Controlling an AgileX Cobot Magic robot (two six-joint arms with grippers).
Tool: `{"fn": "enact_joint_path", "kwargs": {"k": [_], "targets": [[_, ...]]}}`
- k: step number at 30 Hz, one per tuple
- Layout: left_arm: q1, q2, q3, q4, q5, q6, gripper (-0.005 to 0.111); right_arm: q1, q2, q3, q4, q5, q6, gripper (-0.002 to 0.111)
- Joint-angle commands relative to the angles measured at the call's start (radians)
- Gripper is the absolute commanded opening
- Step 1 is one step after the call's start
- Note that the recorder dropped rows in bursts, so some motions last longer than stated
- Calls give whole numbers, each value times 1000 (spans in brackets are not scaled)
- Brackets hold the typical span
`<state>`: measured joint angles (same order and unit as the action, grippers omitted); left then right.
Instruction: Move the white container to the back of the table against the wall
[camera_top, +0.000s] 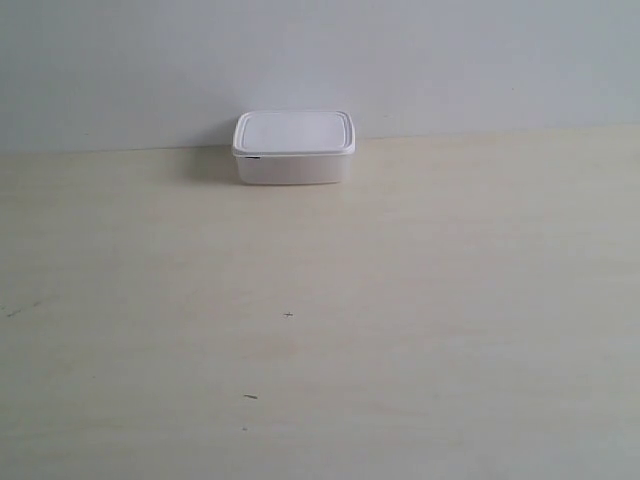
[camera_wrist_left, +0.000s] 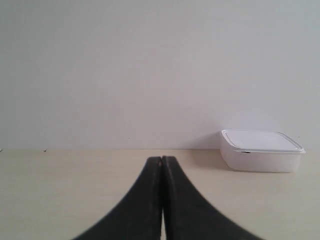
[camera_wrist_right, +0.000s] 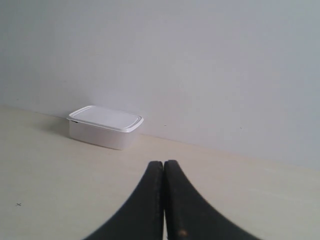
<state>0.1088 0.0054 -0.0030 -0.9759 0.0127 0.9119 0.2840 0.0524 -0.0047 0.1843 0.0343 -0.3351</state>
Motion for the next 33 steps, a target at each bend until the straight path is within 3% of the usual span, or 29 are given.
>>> {"fn": "enact_joint_path", "kwargs": {"k": [1, 33], "targets": [[2, -5, 3, 5, 11, 4, 0, -5, -6, 5, -11, -2, -1, 0], [2, -5, 3, 5, 80, 4, 0, -5, -6, 5, -11, -2, -1, 0]]}}
